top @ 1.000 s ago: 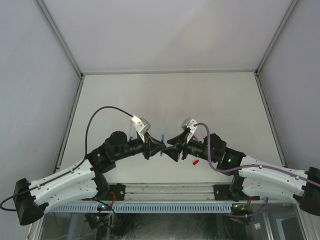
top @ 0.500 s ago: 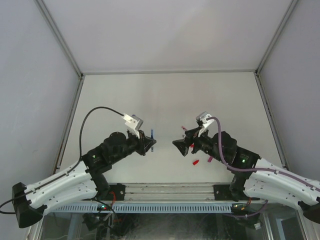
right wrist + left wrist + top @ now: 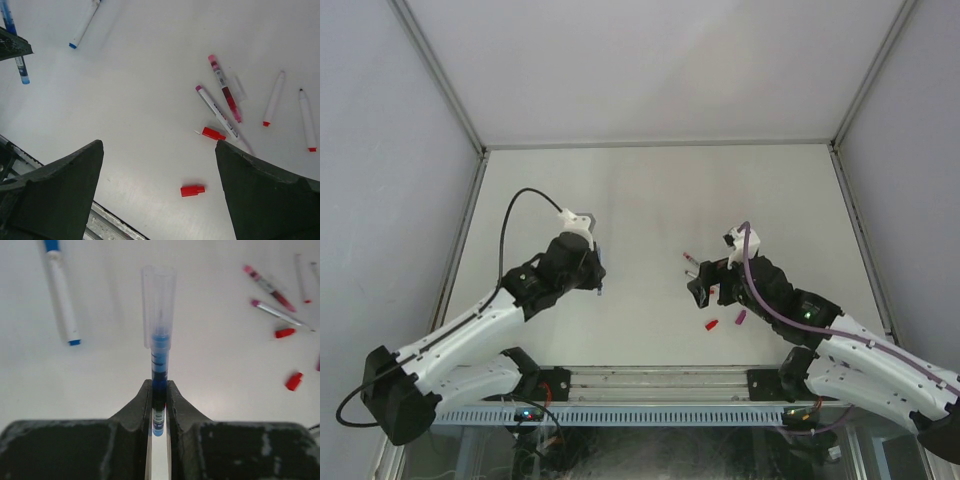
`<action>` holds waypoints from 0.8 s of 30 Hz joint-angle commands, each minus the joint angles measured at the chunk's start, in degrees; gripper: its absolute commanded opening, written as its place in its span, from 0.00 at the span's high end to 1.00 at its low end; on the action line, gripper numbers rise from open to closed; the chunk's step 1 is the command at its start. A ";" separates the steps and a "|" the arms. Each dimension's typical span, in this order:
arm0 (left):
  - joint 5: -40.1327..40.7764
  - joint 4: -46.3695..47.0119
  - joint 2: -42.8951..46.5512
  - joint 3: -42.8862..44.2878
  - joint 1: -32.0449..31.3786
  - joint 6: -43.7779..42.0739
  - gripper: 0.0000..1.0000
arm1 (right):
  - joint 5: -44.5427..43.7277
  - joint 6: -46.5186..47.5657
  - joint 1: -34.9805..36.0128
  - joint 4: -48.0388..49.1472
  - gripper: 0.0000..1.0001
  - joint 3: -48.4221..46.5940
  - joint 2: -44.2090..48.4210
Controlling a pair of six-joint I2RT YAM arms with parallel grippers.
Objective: Insert the pens into the pen caps
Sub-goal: Place the pen at the center of the board.
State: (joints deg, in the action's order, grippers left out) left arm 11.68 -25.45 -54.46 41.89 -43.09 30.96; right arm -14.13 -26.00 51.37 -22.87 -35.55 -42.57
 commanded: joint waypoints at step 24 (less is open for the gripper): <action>-4.63 -11.54 -42.01 30.56 14.97 -7.24 0.98 | 1.71 -3.70 -1.01 -6.05 0.07 -0.16 0.87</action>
State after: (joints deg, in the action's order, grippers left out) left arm 7.18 -35.55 -94.89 67.29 -28.36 24.34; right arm -12.93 -29.04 50.63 -29.45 -35.53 -42.50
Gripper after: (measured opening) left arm 0.145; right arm 0.928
